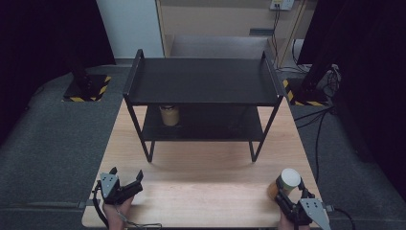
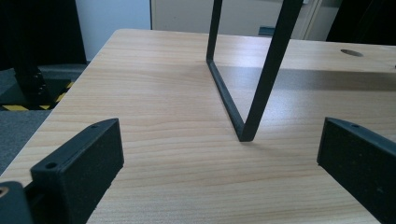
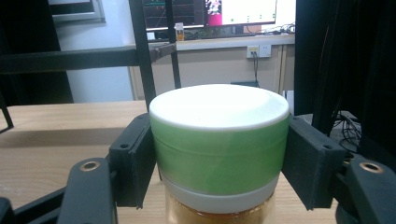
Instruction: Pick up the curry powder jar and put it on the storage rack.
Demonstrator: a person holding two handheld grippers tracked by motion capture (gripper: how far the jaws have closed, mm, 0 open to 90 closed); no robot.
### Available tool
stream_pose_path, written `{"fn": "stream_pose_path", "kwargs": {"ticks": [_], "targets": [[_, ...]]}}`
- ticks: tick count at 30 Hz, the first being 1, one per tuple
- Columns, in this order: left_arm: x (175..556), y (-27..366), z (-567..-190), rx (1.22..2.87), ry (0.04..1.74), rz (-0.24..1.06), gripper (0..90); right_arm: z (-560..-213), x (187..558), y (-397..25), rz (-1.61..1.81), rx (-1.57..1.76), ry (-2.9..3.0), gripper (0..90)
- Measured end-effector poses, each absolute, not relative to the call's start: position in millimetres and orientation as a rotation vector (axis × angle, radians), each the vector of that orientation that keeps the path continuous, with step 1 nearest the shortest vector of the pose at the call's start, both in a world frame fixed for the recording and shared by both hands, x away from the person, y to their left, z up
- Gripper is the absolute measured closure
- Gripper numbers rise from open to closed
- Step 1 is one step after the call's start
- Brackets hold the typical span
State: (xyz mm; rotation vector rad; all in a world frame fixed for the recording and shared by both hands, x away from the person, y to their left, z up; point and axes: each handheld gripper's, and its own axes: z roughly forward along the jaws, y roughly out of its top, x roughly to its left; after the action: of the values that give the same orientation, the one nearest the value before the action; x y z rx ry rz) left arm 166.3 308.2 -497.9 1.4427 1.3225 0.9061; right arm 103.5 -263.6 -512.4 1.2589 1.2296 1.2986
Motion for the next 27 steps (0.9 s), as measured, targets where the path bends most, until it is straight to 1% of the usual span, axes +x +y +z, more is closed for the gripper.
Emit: {"fn": "stream_pose_path", "kwargs": {"ticks": [18, 27], "targets": [[166, 309, -498, 1.439, 1.324, 0.901, 0.0, -484, 118, -257, 1.325, 1.242, 1.262, 33.3], [166, 308, -498, 1.443, 1.321, 0.905, 0.0, -460, 129, -255, 1.348, 1.250, 1.301, 33.2]]}}
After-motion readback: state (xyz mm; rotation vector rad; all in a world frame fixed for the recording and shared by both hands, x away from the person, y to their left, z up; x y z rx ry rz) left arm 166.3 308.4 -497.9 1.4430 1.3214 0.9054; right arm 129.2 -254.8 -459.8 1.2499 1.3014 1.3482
